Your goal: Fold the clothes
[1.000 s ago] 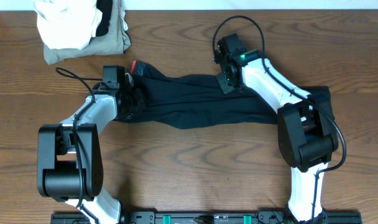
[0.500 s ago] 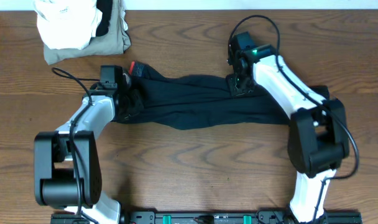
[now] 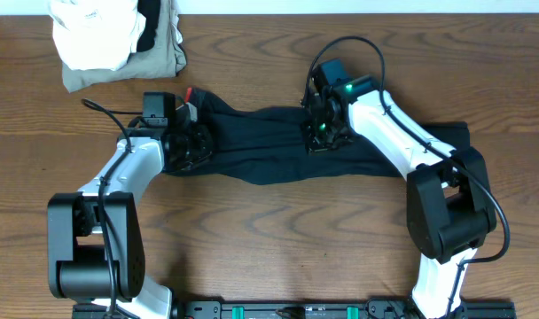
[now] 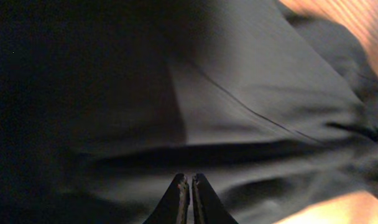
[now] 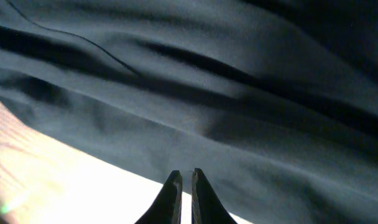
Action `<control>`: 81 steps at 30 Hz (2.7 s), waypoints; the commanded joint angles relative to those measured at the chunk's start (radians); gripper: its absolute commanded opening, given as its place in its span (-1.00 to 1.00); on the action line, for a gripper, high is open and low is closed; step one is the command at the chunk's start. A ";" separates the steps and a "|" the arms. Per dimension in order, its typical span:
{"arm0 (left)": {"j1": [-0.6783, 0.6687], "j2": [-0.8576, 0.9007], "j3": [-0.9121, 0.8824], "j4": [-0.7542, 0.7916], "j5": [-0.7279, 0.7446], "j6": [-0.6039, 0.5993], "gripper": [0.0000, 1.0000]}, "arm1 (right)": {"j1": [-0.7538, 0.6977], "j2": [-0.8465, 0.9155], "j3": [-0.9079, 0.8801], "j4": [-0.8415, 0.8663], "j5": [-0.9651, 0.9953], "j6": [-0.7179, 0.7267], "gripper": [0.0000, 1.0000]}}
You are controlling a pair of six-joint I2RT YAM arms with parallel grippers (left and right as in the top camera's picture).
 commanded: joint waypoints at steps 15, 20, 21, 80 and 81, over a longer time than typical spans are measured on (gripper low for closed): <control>-0.141 -0.011 -0.002 0.020 -0.029 -0.013 -0.85 | 0.000 0.018 -0.040 0.041 0.131 0.088 -0.88; -0.162 0.013 -0.002 0.032 -0.057 -0.012 -0.85 | -0.014 0.019 -0.055 0.042 0.206 0.131 -0.89; -0.167 0.022 -0.002 0.033 -0.060 -0.012 -0.85 | -0.021 0.019 -0.056 0.042 0.206 0.133 -0.89; -0.105 0.087 -0.023 0.037 -0.579 -0.035 -0.85 | -0.441 0.018 -0.149 -0.010 0.423 -0.039 -0.97; -0.094 0.087 -0.023 0.034 -0.578 -0.035 -0.85 | -0.454 0.018 -0.149 -0.010 0.423 -0.039 -0.97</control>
